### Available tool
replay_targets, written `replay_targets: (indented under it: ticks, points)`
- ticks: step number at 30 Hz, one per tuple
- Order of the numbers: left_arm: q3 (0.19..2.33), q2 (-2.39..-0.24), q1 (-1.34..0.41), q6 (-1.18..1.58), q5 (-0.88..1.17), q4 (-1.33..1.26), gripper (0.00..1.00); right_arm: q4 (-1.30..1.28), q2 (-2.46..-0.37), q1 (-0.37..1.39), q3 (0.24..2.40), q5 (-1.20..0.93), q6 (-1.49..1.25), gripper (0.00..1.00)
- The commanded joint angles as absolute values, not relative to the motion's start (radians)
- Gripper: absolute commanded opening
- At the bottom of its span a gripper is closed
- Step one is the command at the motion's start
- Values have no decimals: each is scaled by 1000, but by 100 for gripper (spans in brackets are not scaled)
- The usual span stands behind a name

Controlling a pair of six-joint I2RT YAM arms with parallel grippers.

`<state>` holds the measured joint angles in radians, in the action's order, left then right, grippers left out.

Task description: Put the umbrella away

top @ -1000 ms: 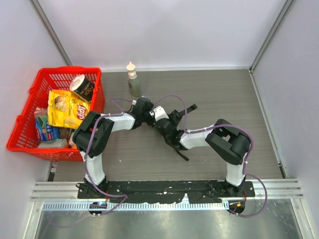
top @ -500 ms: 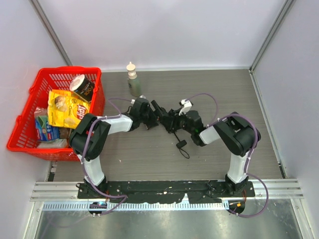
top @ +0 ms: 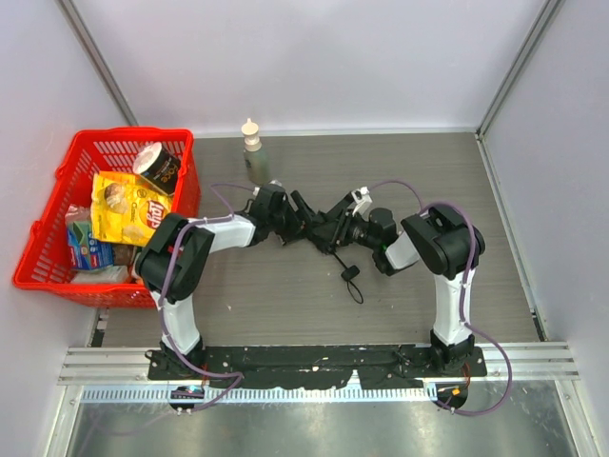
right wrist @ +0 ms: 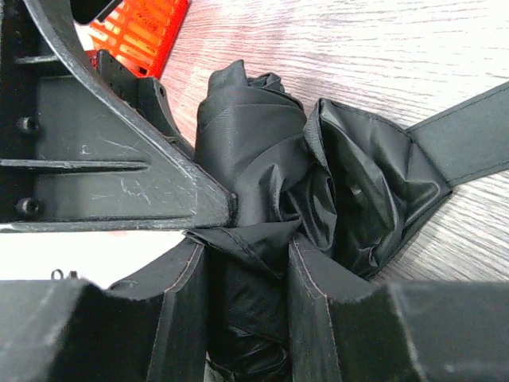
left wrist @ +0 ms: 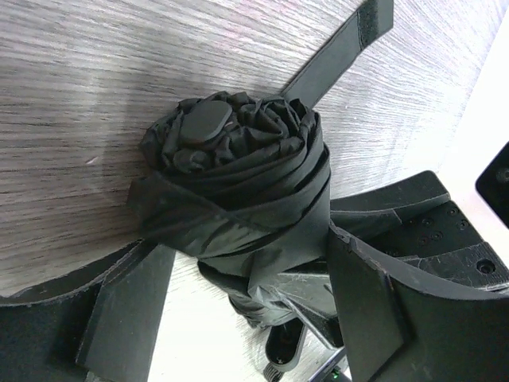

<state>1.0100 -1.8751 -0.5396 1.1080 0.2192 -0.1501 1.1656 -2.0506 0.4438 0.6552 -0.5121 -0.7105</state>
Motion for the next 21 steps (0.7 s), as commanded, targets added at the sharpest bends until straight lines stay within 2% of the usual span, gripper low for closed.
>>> replay_targets:
  ticks: [1, 5, 7, 8, 9, 10, 12, 14, 16, 17, 18, 21]
  points:
    - [999, -1979, -546, 1057, 189, -32, 76, 920, -2137, 468, 637, -618, -733, 1]
    - [999, -1994, -548, 1034, 169, -31, 56, 899, -2149, 463, 663, -653, -732, 1]
    - [1008, -2008, -546, 1020, 175, -14, 37, 846, -2140, 465, 676, -649, -709, 1]
    - [1009, -2009, -546, 1014, 179, -12, 21, 804, -2134, 463, 684, -634, -681, 1]
    - [1003, -2008, -546, 1017, 173, -8, 12, 778, -2113, 463, 689, -627, -667, 1]
    - [996, -2003, -545, 1019, 175, -11, 8, 719, -2083, 463, 695, -603, -631, 1]
    - [986, -2000, -546, 1019, 175, -8, 2, 596, -2028, 463, 713, -542, -563, 5]
    - [980, -1999, -546, 1025, 186, -8, 0, 479, -1970, 471, 735, -474, -494, 13]
    - [977, -2000, -546, 1037, 205, -14, 0, 370, -1909, 483, 765, -402, -433, 28]
    - [974, -2000, -546, 1045, 216, -14, 0, 333, -1885, 500, 779, -378, -417, 32]
    - [973, -1999, -545, 1052, 222, -15, 0, 271, -1844, 512, 802, -318, -375, 42]
    - [968, -1991, -545, 1065, 227, -18, 0, 167, -1780, 593, 851, -192, -287, 50]
